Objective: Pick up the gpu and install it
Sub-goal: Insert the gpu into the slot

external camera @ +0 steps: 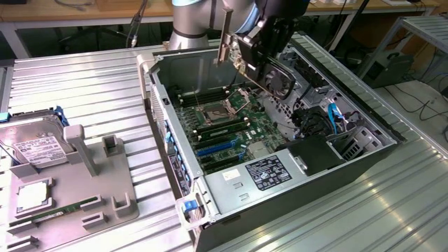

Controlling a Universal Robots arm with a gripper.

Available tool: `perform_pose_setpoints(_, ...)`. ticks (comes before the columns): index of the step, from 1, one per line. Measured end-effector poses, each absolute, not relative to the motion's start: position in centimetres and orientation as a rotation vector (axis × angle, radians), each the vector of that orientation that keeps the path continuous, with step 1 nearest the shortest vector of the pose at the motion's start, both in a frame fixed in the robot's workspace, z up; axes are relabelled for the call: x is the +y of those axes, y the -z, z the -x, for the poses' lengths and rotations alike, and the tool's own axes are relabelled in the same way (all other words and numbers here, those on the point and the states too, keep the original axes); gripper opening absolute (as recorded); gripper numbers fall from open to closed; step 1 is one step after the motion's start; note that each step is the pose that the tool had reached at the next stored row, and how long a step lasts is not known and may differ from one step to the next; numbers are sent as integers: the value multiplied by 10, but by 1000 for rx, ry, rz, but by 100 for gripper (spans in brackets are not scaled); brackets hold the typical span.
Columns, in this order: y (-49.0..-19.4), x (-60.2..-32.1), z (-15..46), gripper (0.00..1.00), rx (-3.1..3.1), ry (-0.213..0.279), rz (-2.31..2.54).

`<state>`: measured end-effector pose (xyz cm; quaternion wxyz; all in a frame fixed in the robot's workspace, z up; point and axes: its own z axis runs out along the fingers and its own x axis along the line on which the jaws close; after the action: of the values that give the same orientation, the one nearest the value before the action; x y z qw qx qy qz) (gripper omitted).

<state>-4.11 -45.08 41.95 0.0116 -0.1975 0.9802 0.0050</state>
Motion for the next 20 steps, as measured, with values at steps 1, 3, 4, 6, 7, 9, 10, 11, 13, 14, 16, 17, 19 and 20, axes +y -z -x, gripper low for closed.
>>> perform_pose_setpoints(1, -420, -451, 41, 29, 3051, -16, 643)
perform_pose_setpoints(3, -419, -451, 41, 29, 3040, -16, 697)
perform_pose_setpoints(4, -419, -451, 41, 29, 3035, -17, 718)
perform_pose_setpoints(6, -419, -451, 41, 29, 3025, -17, 757)
perform_pose_setpoints(7, -419, -451, 41, 29, 3021, -17, 776)
perform_pose_setpoints(9, -419, -451, 41, 29, 3011, -18, 813)
perform_pose_setpoints(10, -419, -451, 41, 29, 3005, -18, 834)
perform_pose_setpoints(11, -419, -451, 41, 29, 3000, -18, 853)
perform_pose_setpoints(13, -419, -451, 41, 29, 2989, -19, 891)
perform_pose_setpoints(14, -419, -451, 41, 29, 2984, -19, 909)
perform_pose_setpoints(16, -419, -451, 41, 29, 2973, -19, 946)
perform_pose_setpoints(17, -419, -451, 41, 29, 2966, -20, 967)
perform_pose_setpoints(19, -419, -451, 41, 29, 2950, -20, 1015)
perform_pose_setpoints(20, -419, -451, 41, 29, 2936, -21, 1055)
